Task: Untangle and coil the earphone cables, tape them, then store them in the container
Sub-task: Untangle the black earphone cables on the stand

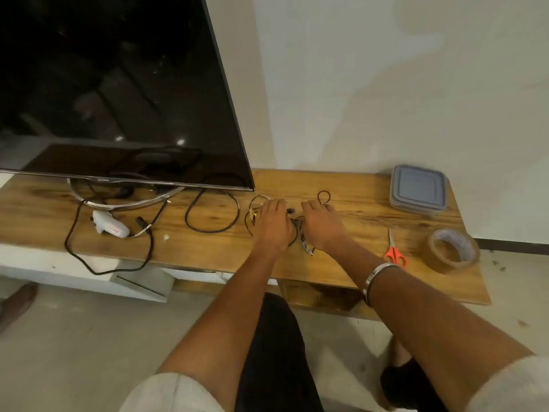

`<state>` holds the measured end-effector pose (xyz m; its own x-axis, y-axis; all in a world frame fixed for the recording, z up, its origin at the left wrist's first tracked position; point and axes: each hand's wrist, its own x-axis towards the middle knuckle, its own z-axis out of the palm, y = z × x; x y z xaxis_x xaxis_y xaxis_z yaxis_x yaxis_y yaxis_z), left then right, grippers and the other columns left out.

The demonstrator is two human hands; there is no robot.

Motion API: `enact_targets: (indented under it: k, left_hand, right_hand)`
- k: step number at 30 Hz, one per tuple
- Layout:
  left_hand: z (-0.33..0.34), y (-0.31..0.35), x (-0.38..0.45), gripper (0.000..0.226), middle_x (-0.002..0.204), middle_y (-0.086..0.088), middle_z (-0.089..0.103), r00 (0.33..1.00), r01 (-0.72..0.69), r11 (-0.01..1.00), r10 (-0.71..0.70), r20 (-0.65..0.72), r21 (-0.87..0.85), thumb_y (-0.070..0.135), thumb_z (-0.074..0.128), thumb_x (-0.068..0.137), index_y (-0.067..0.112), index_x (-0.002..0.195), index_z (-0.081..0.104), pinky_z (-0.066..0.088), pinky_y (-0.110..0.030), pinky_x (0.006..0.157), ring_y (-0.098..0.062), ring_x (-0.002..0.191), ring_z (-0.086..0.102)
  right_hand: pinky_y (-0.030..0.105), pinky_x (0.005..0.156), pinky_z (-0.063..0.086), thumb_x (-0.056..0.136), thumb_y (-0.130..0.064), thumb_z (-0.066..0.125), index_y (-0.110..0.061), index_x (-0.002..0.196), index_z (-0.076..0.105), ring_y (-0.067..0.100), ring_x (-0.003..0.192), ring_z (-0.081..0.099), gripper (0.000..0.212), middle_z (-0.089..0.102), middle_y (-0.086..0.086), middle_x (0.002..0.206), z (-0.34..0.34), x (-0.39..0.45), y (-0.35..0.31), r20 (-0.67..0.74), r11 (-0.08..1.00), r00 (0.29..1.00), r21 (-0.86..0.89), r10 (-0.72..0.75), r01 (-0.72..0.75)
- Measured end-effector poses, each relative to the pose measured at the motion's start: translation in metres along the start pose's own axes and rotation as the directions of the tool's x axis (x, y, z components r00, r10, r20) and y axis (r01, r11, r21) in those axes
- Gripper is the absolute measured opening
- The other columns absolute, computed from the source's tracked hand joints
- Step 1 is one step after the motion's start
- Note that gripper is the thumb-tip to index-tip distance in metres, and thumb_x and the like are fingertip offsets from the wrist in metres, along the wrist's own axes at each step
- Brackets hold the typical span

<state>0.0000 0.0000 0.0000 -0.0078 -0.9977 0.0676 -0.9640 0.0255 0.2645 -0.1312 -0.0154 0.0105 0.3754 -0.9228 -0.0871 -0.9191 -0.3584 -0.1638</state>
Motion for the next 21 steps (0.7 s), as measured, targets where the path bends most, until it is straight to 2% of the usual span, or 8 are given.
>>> enact_targets:
  k: [5,11,21]
  left_hand:
    - [0.016,-0.007,-0.004,0.045,0.144,-0.008,0.045,0.999,0.037,0.999,-0.037,0.036,-0.012,0.022,0.041,0.099,0.009,0.142,0.040,0.022,-0.035,0.113,-0.023,0.135,0.035]
    - [0.031,-0.019,0.010,0.044,0.143,-0.007,0.044,0.996,0.066,0.998,-0.067,0.054,0.022,0.021,0.043,0.099,0.010,0.141,0.041,0.029,-0.037,0.110,-0.025,0.133,0.037]
    - [0.042,-0.035,0.061,0.042,0.139,-0.007,0.045,0.994,0.102,0.993,-0.103,0.024,0.061,0.009,0.052,0.094,0.012,0.136,0.047,0.034,-0.037,0.107,-0.025,0.130,0.038]
  right_hand:
    - [0.040,0.101,0.035,0.092,-0.017,0.042,-0.012,0.126,0.045,0.026,0.116,0.050,0.034,0.051,0.007,0.125,0.017,0.004,0.001,0.052,1.000,0.999,-0.013,0.016,-0.015]
    - [0.040,0.097,0.037,0.089,-0.014,0.045,-0.012,0.123,0.048,0.026,0.111,0.052,0.034,0.051,0.007,0.121,0.029,0.012,0.005,0.021,0.999,1.000,-0.033,-0.008,0.009]
    - [0.041,0.090,0.030,0.088,-0.011,0.042,-0.012,0.120,0.050,0.027,0.108,0.050,0.033,0.051,0.006,0.116,0.052,0.031,0.013,-0.041,1.000,0.999,-0.017,0.001,-0.001]
